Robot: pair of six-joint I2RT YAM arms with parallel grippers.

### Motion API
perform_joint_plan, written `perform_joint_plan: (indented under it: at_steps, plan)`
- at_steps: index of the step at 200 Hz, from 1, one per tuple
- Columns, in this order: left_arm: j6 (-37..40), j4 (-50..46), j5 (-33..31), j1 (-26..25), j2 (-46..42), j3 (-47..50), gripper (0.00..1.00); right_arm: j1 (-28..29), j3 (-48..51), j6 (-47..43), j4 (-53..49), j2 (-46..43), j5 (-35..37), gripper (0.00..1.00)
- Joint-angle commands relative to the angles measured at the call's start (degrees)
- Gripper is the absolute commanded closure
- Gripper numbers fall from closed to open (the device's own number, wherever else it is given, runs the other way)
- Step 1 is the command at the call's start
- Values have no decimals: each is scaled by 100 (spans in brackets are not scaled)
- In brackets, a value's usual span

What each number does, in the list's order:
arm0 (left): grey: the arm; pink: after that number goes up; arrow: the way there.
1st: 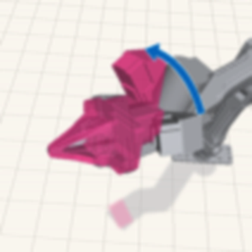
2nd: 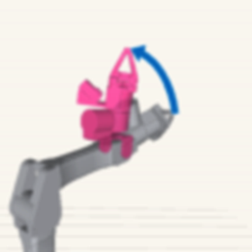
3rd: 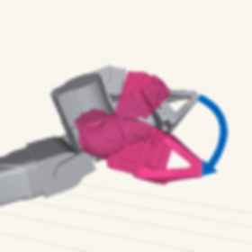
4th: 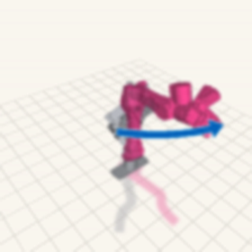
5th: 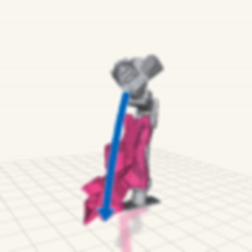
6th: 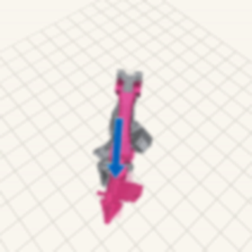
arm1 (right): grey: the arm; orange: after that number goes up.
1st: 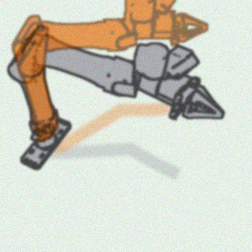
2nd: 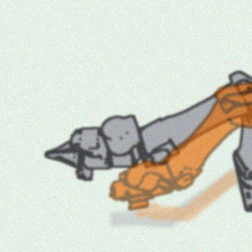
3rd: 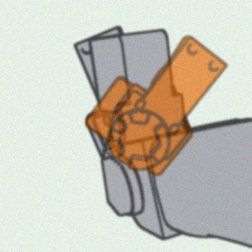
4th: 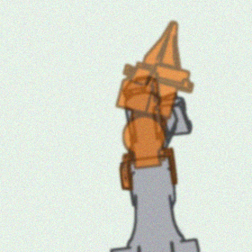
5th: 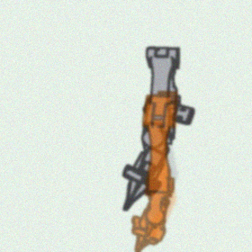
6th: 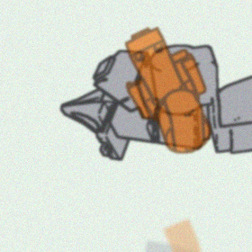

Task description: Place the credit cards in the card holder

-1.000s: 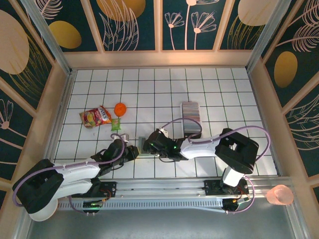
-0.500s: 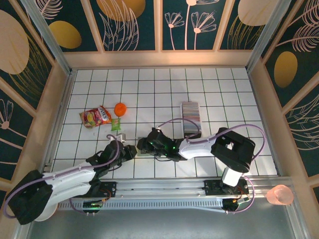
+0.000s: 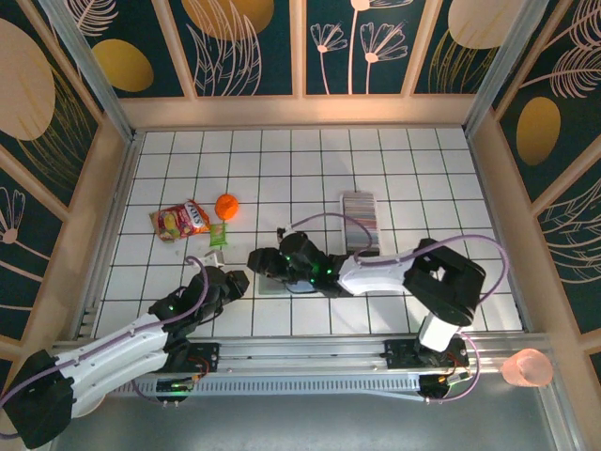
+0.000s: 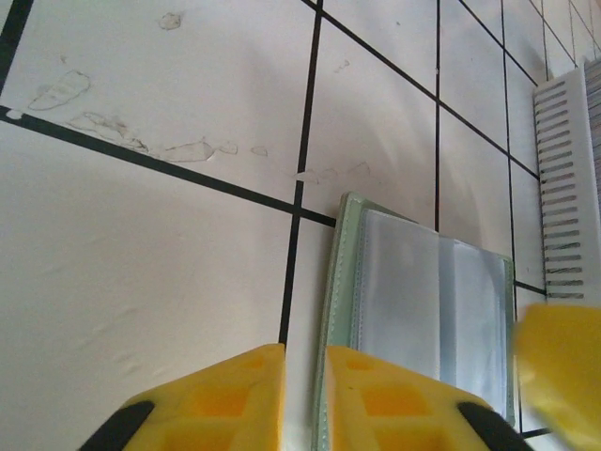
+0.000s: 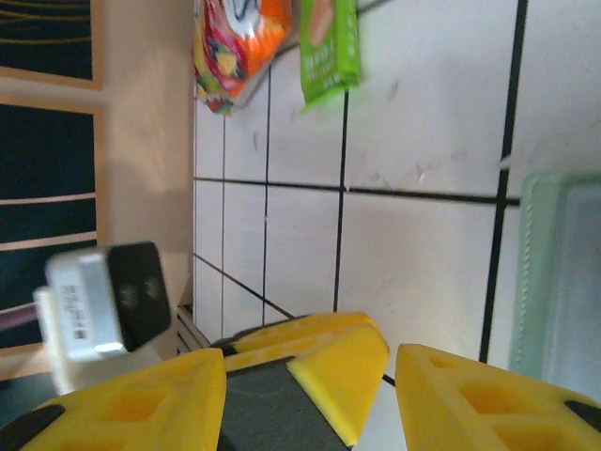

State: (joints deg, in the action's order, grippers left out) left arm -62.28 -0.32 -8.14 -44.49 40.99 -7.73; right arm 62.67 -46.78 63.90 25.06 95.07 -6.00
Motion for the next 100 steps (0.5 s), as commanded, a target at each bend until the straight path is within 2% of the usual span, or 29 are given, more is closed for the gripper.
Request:
perform_joint_plan:
  at_steps: [1,23,45,59,79,90,100]
  plan:
    - [-5,-122,8,-22,45,-249,78,-353,-207,-1481,-1090,-974,399,49]
    - [326,116,241,-22,252,-358,66,-1044,-205,-3517,-2110,-1836,925,45]
    - [542,317,318,-23,436,-453,58,-1740,-129,-6106,-2420,-2437,722,43]
    - [619,299,300,-25,566,-540,56,-1831,-148,-7999,-2723,-2691,723,41]
    - [703,303,353,-21,738,-603,54,-1864,-203,-10182,-3423,-3050,477,34]
    - [744,322,378,-20,831,-624,53,-1955,-217,-11063,-3920,-3168,419,24]
    - [786,330,368,-19,904,-638,53,-2198,-261,-11618,-4451,-3145,307,22]
